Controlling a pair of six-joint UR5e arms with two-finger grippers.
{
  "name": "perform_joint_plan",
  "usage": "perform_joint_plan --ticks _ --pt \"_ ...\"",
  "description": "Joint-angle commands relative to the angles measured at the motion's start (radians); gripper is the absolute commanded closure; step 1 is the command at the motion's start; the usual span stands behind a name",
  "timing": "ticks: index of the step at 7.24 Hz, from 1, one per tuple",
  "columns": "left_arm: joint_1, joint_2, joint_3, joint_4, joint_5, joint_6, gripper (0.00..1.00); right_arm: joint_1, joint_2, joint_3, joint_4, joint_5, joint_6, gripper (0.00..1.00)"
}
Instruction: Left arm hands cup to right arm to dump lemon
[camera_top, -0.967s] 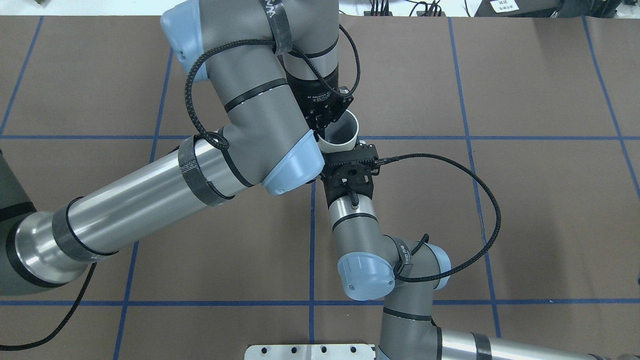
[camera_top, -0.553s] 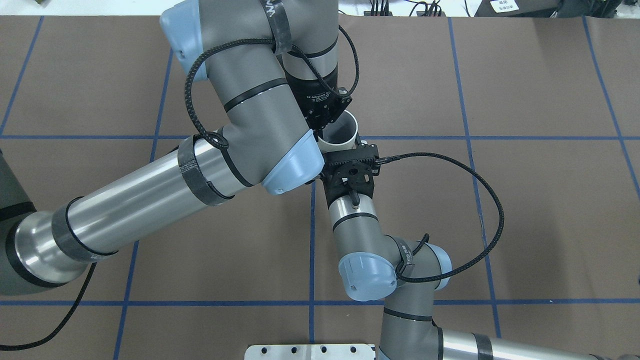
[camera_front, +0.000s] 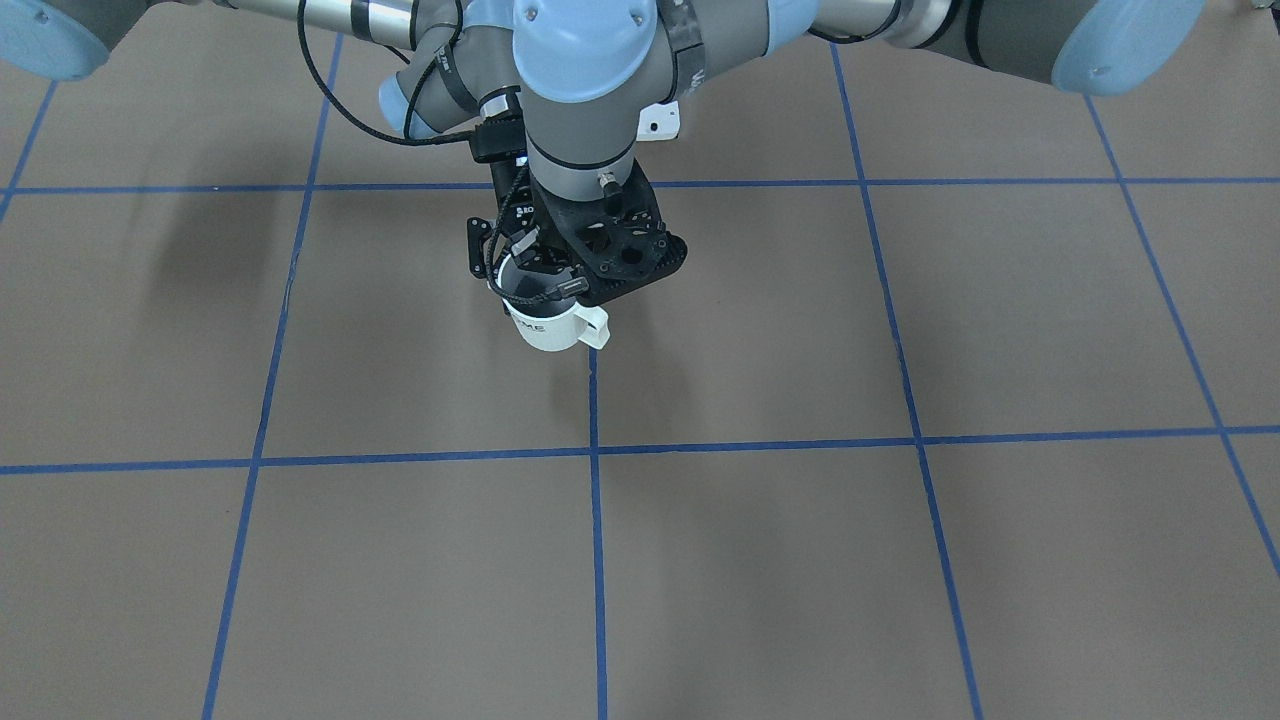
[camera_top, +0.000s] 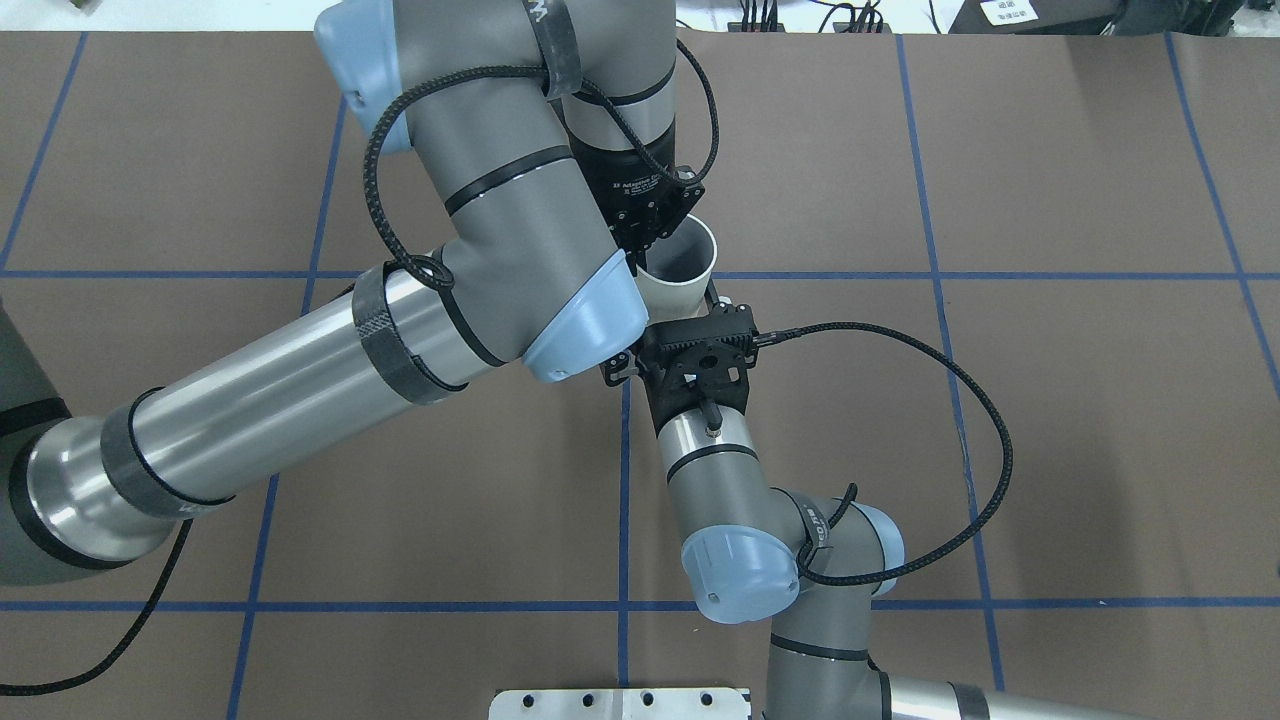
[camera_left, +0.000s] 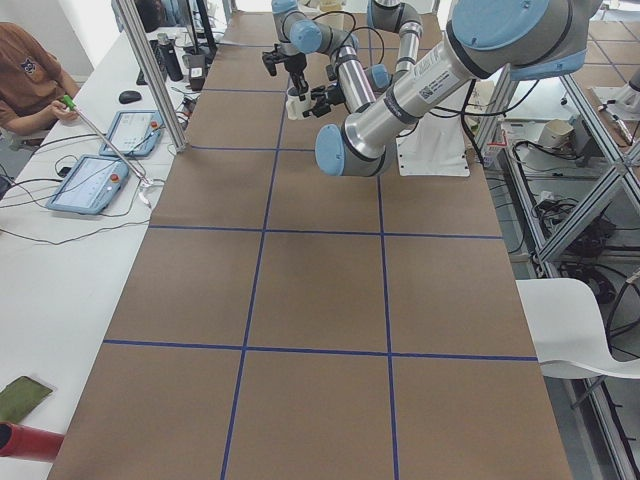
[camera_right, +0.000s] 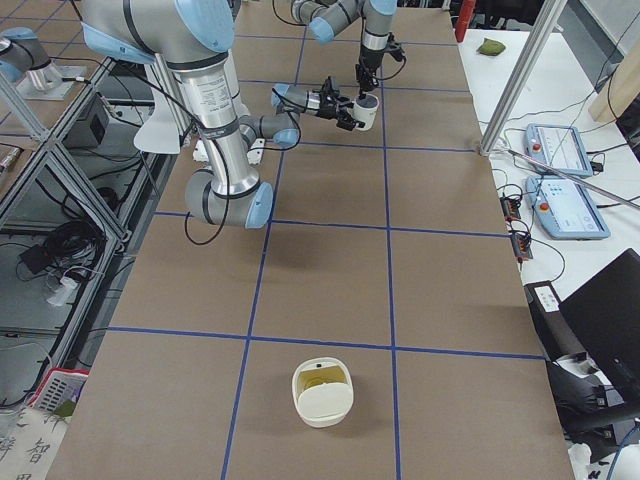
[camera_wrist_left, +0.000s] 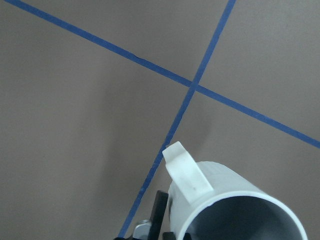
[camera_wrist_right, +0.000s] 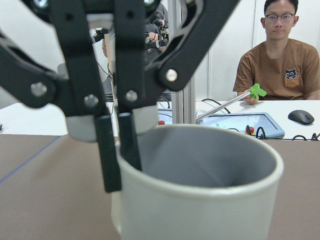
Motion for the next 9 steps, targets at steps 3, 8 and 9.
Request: perform_joint_plan --ticks 3,8,9 --pt "-0.078 -0.019 -0.003 -0.003 -0.002 0.007 1.0 -0.011 -0.033 0.023 0.005 -0.002 0.0 0.0" --pt "-0.176 0.164 -0.228 0.044 -0.01 0.302 1.0 0.05 -0.116 0.119 0.001 0.132 -0.046 0.0" --pt "-0.193 0.255 -0.3 0.044 -0.01 0.387 1.0 0.094 -0.133 0.12 -0.001 0.204 -0.046 0.0"
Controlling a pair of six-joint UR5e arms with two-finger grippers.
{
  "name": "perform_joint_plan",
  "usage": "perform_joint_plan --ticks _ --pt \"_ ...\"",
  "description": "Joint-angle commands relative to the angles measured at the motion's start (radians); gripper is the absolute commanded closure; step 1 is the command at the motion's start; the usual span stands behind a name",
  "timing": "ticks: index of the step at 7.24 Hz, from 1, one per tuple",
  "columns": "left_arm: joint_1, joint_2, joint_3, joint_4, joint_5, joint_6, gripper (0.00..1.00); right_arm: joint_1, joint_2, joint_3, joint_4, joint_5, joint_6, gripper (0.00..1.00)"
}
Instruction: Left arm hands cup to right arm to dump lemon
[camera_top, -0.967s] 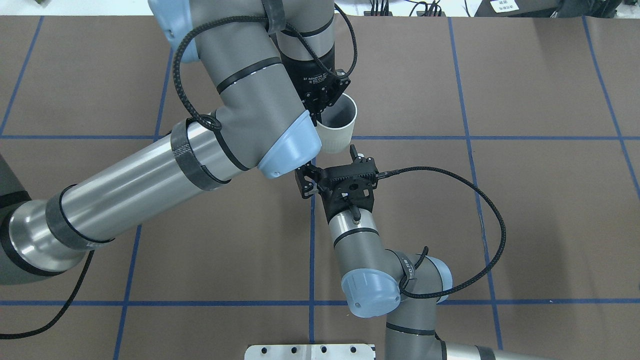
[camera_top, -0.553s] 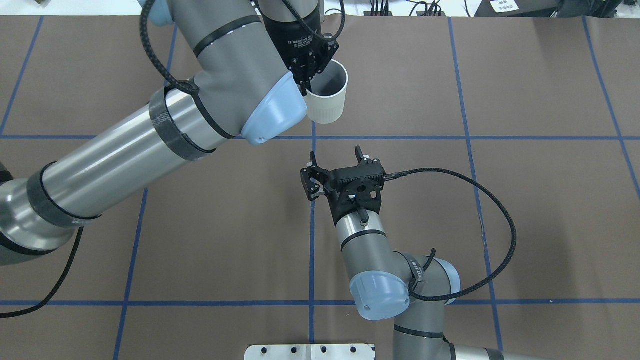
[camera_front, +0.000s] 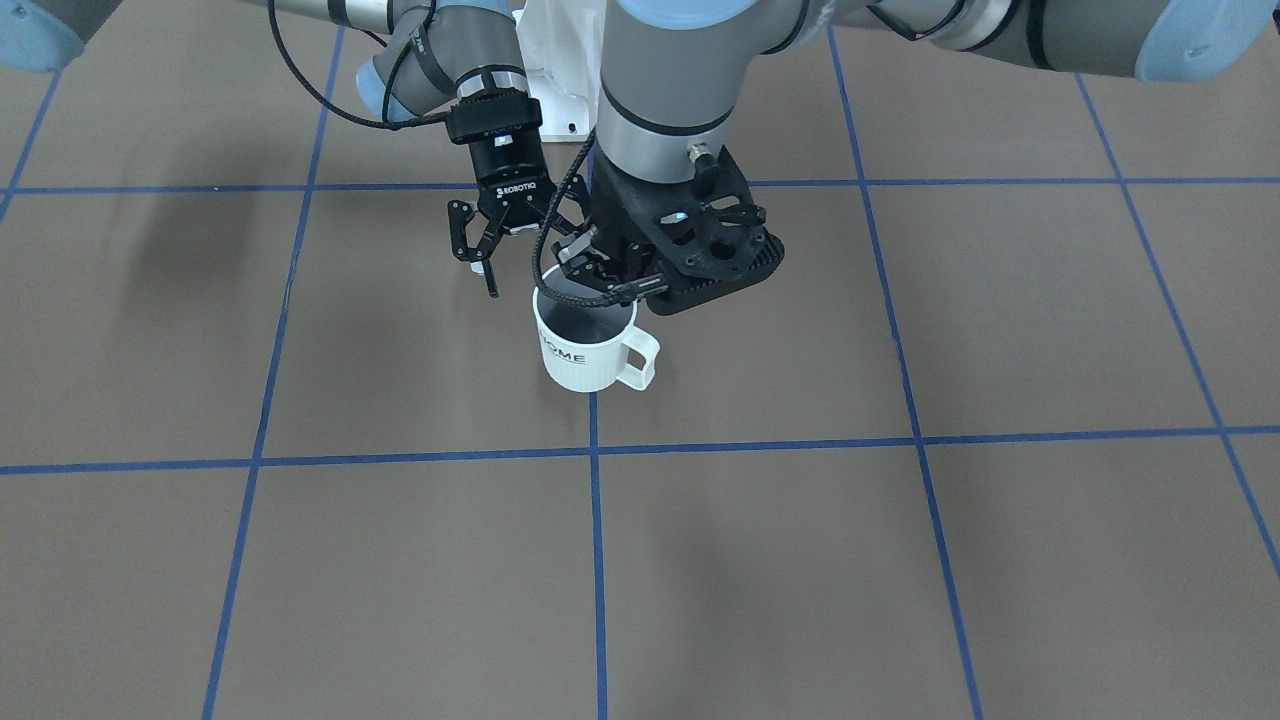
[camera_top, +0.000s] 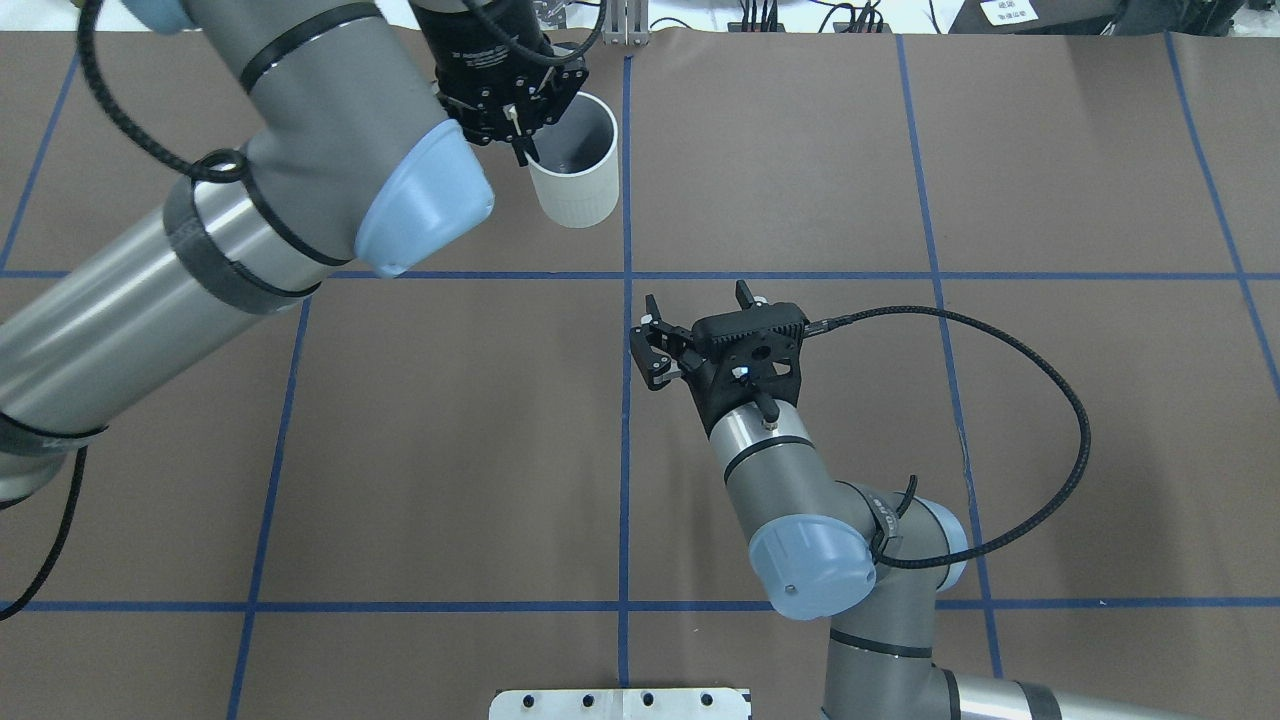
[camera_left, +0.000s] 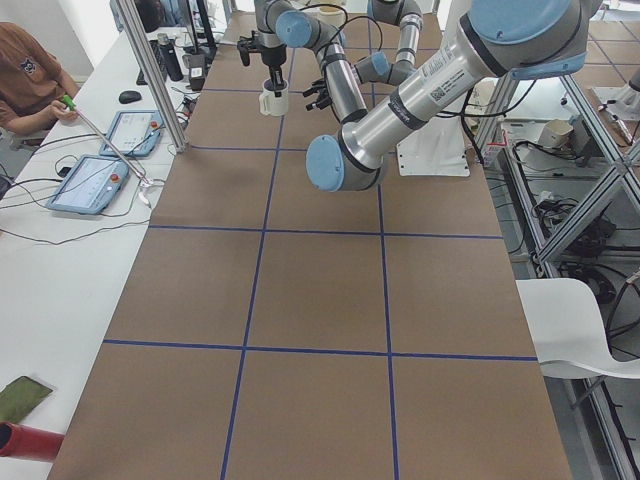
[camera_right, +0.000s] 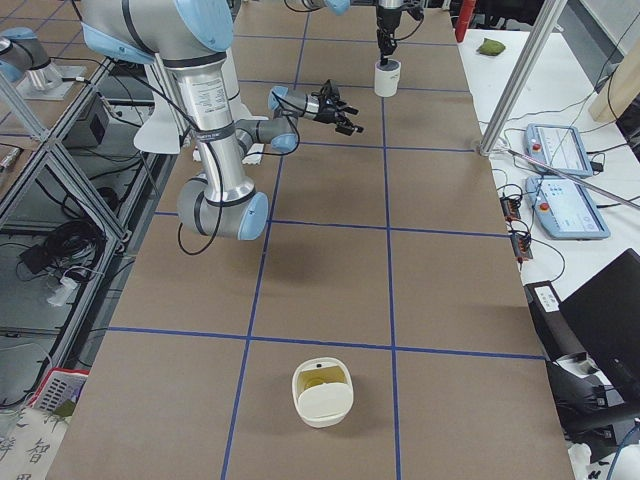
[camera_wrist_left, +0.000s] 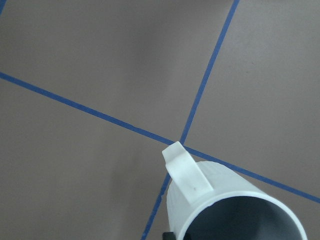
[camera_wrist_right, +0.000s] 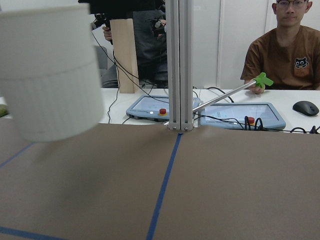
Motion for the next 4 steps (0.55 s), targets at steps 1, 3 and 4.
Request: perform_joint_plan --ticks 1,3,4 --pt "-0.029 0.183 -0.14 0.0 0.0 0.153 1.0 0.095 -0.043 0.007 -0.002 0.151 -0.023 0.0" --pt "-0.081 0.323 -0.198 -0.01 -0.014 0.293 1.0 0.216 -0.144 0.054 -0.002 0.339 -0.107 0.0" --pt "-0.12 0.363 -0.2 -0.013 -0.038 0.365 1.0 0.292 -0.188 0.075 0.001 0.454 -0.126 0.0"
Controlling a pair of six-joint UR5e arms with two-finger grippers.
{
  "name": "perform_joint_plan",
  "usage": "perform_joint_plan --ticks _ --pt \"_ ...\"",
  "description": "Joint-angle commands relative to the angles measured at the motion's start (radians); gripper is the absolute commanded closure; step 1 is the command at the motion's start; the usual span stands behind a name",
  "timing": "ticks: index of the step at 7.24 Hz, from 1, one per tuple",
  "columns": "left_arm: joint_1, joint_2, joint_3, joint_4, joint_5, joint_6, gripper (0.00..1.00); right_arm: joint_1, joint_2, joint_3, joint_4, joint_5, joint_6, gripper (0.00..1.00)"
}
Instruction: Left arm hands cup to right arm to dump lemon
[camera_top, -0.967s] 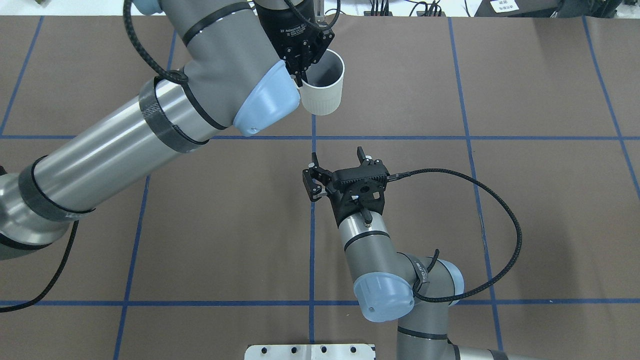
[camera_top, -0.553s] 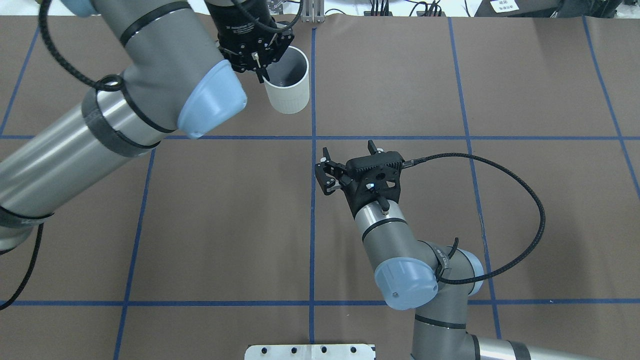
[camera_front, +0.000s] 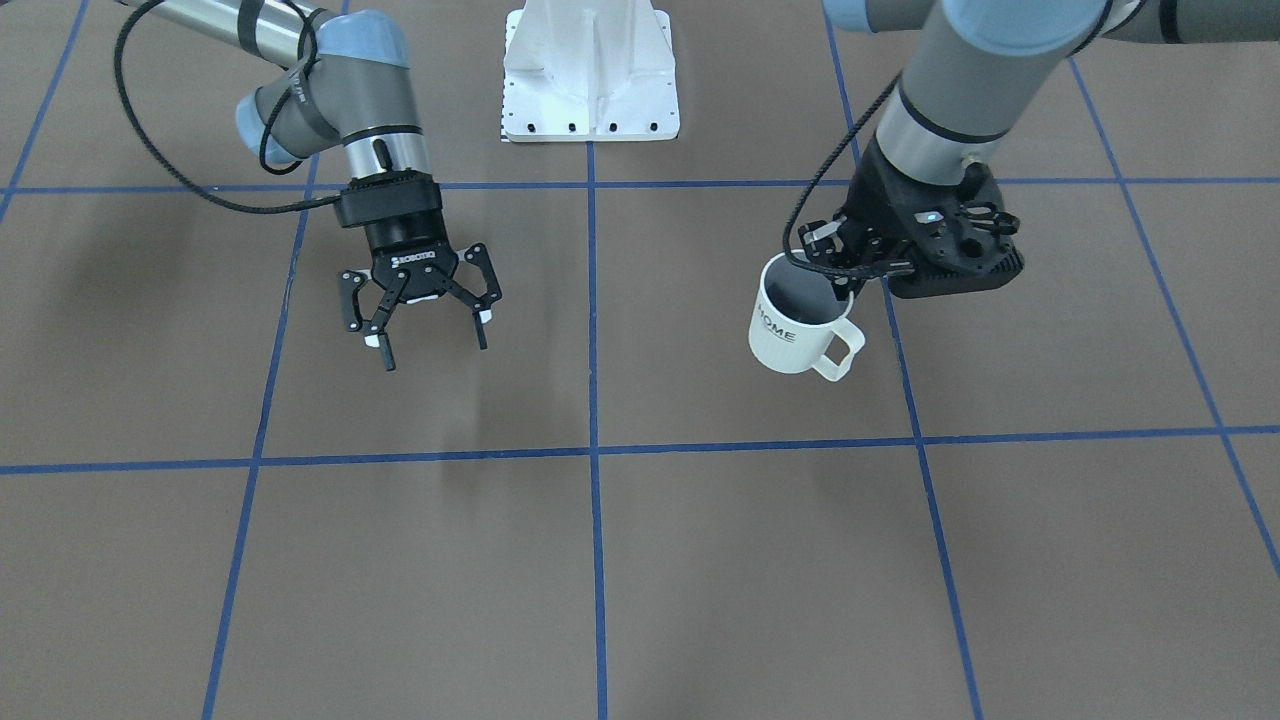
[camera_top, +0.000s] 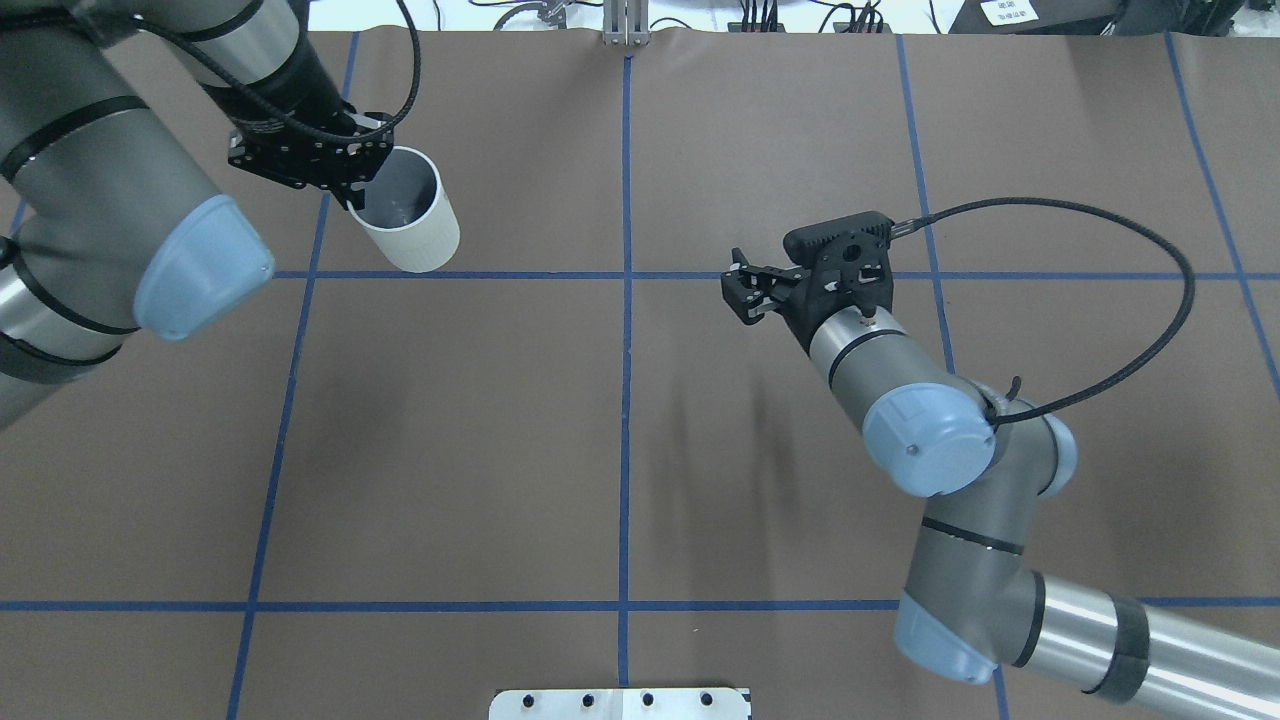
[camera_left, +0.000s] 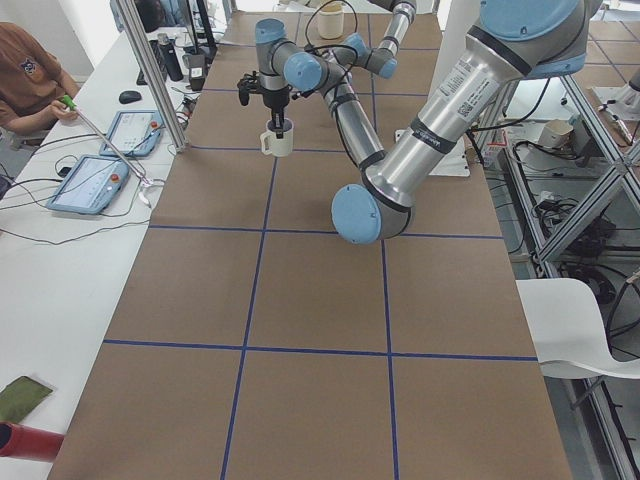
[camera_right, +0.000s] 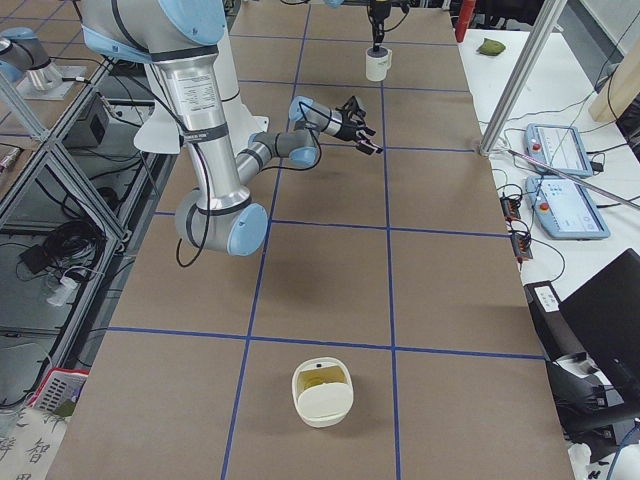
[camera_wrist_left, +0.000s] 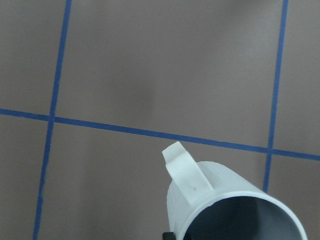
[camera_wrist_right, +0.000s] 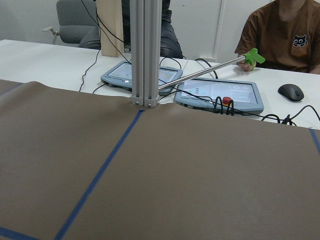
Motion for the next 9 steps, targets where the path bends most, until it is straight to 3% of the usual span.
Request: perform_joint_plan --ticks 1,3,4,6,7,8,9 --pt "-0.072 0.105 -0.015 -0.009 -0.045 0.164 1.0 0.185 -0.139 0.066 0.002 0.314 -0.082 0.0" --pt "-0.096 0.198 -0.015 -0.093 -0.053 0.223 1.0 0.441 -0.256 0.07 -0.002 0.728 -0.225 0.0" --pt "-0.124 0.269 -0.013 -0.163 -0.088 0.259 1.0 0.556 -0.311 0.055 -0.004 0.897 -0.308 0.0" --pt "-0.184 0.392 -0.007 -0.182 -0.116 0.428 1.0 0.734 -0.416 0.018 -0.01 1.172 -0.37 0.0" --pt "-0.202 0.435 -0.008 -0.182 -0.116 0.504 1.0 0.837 -0.458 -0.01 -0.011 1.3 -0.466 0.0" --pt "-0.212 0.462 -0.012 -0.182 -0.116 0.534 1.0 0.888 -0.489 -0.03 -0.019 1.336 -0.563 0.0" --pt "-0.215 0.478 -0.012 -0.184 -0.116 0.565 1.0 0.902 -0.496 -0.033 -0.113 1.339 -0.647 0.0"
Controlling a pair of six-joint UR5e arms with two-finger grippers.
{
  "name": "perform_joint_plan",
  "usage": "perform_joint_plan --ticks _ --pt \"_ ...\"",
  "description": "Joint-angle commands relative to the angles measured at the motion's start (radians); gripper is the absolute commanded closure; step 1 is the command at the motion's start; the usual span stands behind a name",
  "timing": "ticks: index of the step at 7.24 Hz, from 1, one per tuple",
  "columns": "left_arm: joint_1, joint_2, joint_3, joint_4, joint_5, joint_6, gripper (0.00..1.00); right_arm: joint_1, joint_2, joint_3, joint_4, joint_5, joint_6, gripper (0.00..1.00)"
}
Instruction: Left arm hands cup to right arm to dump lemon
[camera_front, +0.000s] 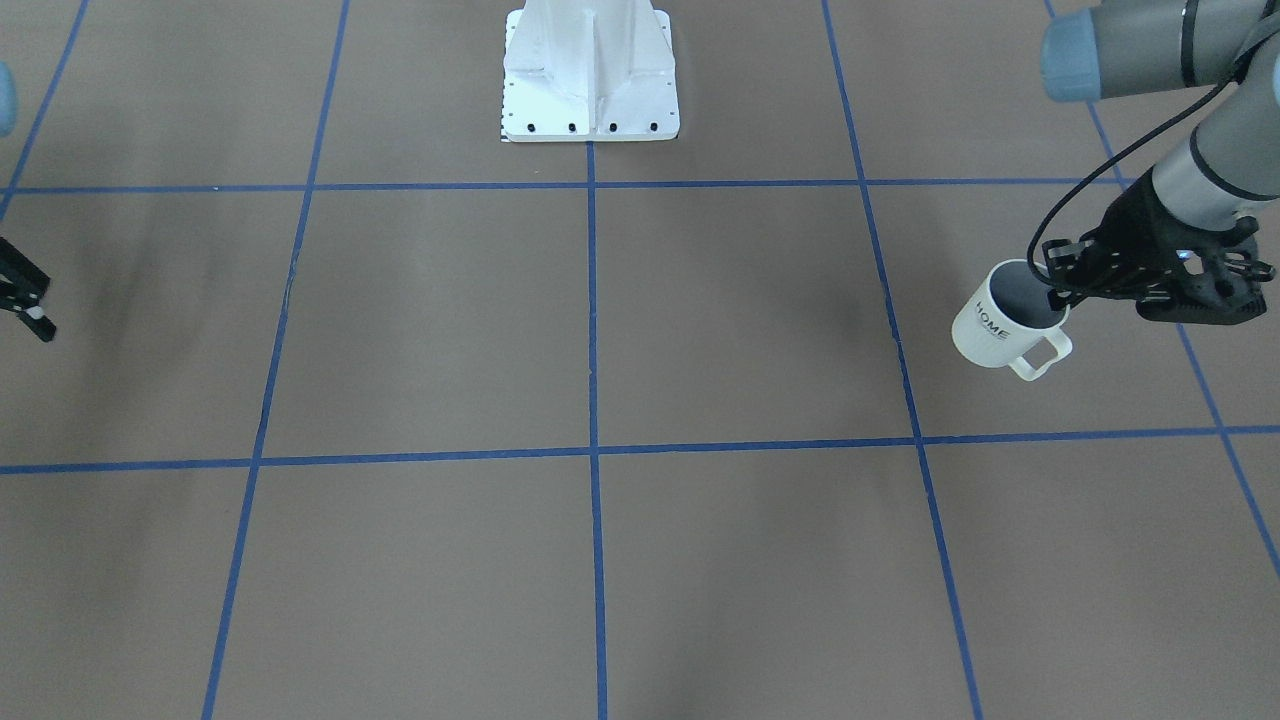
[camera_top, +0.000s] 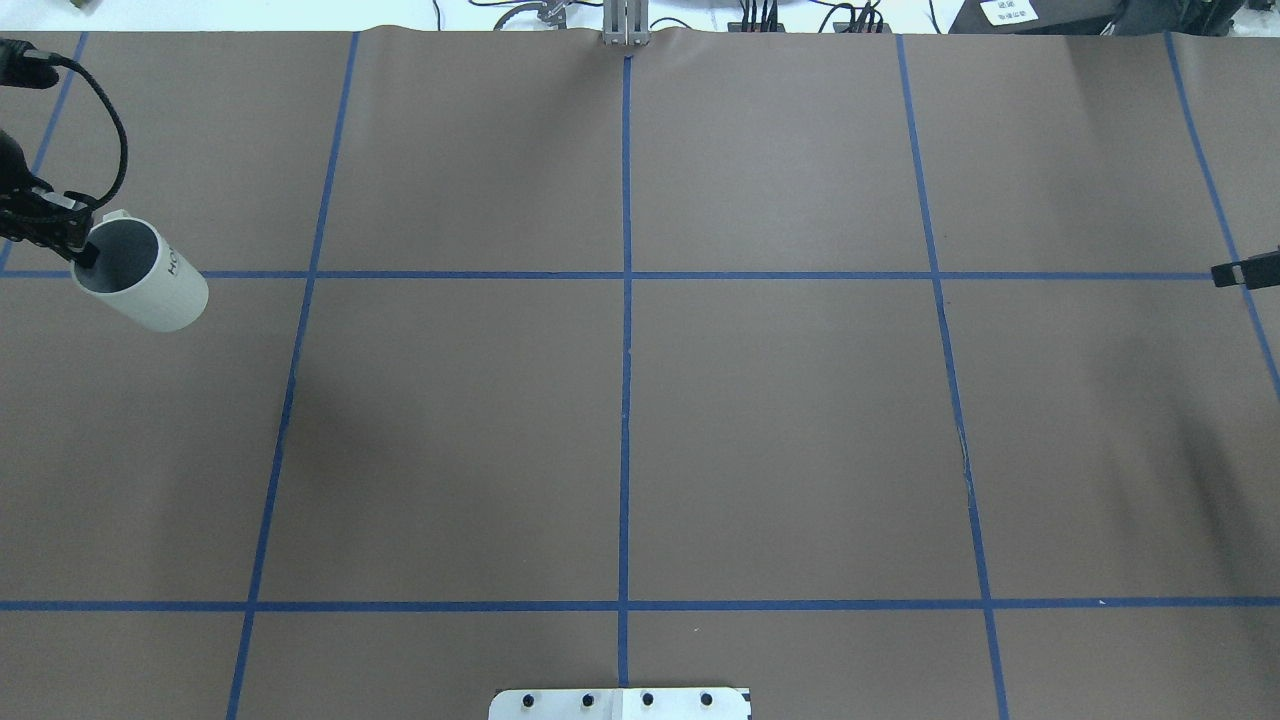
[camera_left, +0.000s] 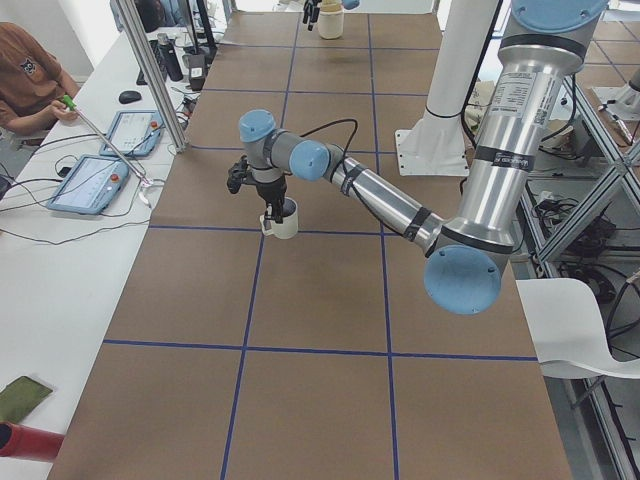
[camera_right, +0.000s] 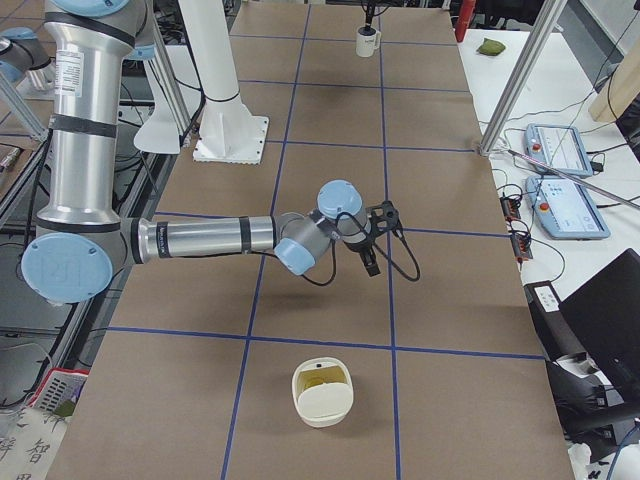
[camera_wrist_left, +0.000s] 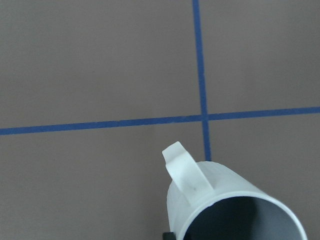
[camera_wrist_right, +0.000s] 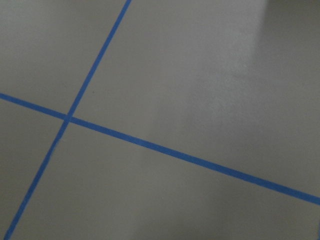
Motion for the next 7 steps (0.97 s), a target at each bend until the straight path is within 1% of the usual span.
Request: perform_joint_plan --ticks 1,2,3,4,5,6,7 --pt "-0.017 0.038 -0.002 -0.002 -0.002 0.052 1.0 0.085 -0.019 -0.014 -0.227 0.038 -0.273 0.0" --pt "-0.022 0.053 -0.004 -0.002 -0.008 0.061 1.0 0.125 -0.009 -0.01 -0.408 0.034 -0.456 0.0" --pt "-0.026 0.068 -0.004 -0.002 -0.027 0.066 1.0 0.171 0.037 -0.007 -0.545 0.023 -0.561 0.0" --pt "-0.026 0.105 -0.004 -0.017 -0.03 0.084 1.0 0.194 0.056 -0.001 -0.66 0.024 -0.604 0.0" --pt "-0.026 0.145 -0.003 -0.086 -0.03 0.084 1.0 0.213 0.061 -0.001 -0.699 0.023 -0.625 0.0" --pt "-0.026 0.148 0.002 -0.095 -0.03 0.075 1.0 0.215 0.048 0.01 -0.7 0.023 -0.626 0.0" --pt "-0.023 0.186 0.014 -0.121 -0.03 0.077 1.0 0.215 0.036 0.031 -0.7 0.024 -0.626 0.0"
